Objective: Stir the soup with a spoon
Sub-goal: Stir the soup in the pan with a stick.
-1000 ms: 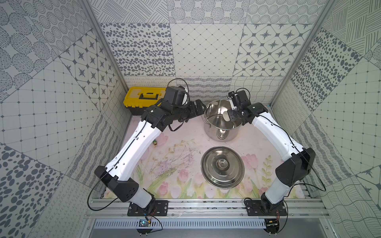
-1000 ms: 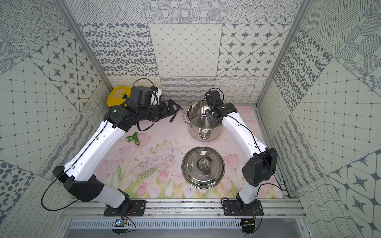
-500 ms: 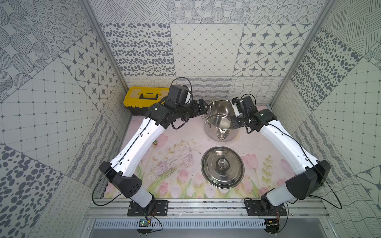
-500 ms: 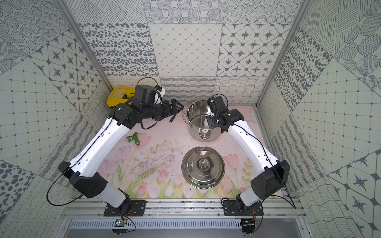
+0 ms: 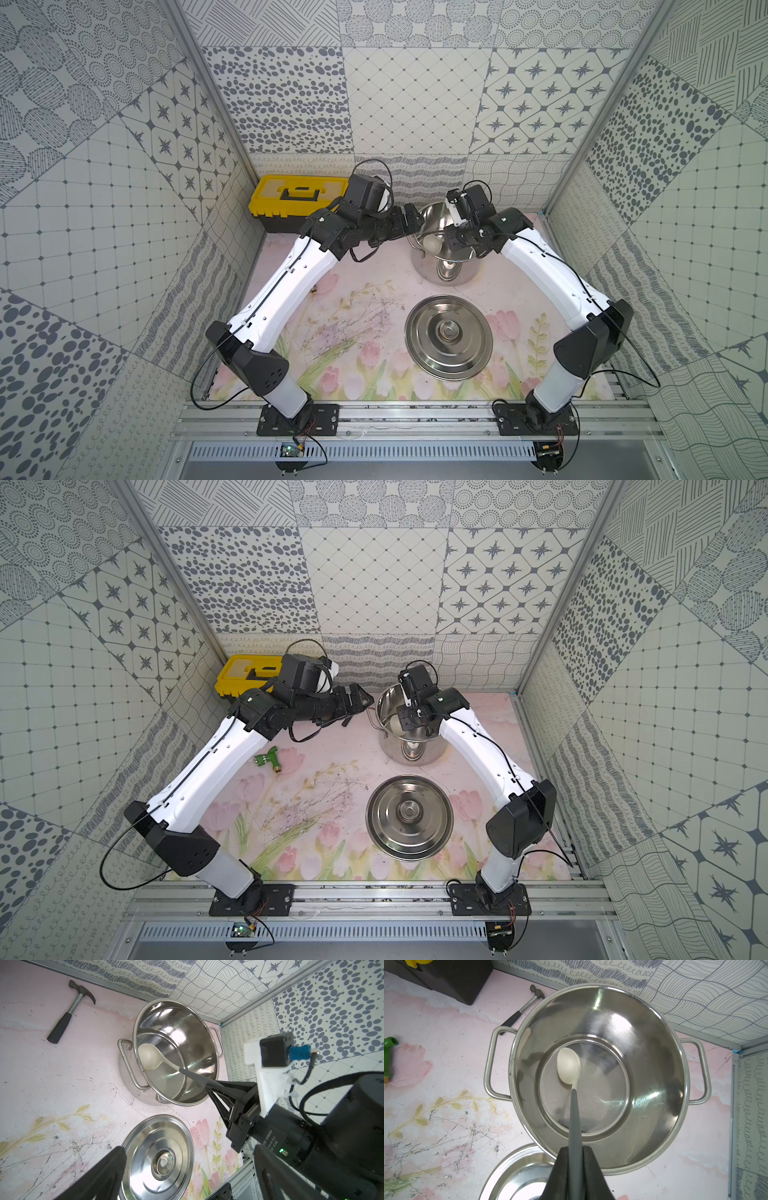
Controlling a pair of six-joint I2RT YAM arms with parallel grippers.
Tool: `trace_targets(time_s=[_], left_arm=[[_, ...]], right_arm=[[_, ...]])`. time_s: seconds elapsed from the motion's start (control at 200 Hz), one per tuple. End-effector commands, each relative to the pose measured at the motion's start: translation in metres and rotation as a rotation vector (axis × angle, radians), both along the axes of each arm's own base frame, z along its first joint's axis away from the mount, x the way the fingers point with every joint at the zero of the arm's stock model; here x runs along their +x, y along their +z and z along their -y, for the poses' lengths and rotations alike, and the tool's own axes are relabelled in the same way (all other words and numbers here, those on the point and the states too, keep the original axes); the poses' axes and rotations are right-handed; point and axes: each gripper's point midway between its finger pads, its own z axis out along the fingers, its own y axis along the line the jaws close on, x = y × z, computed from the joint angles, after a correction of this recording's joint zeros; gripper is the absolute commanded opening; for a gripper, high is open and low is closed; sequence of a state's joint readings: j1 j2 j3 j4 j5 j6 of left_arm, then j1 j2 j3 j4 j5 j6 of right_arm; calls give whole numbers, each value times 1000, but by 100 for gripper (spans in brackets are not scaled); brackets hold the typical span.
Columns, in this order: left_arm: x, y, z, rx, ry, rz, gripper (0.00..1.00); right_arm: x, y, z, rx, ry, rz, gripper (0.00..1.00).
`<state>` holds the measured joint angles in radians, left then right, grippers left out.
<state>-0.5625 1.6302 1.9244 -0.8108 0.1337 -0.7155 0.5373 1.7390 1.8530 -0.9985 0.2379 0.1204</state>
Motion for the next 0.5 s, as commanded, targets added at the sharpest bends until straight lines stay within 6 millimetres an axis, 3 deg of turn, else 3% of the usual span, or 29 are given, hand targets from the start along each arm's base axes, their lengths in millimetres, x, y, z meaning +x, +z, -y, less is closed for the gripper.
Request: trace_targets(time_s=[0.0,0.225,0.495], left_arm=[[6,14,14,-54,-21,47,99],[11,16,21,-59,-36,50,100],[15,13,31,-70,-57,38,99]], right_arm=[[23,16,3,-12,-32,77,0],[41,17,32,-61,-96,91,0],[25,21,70,-75,-134,84,0]])
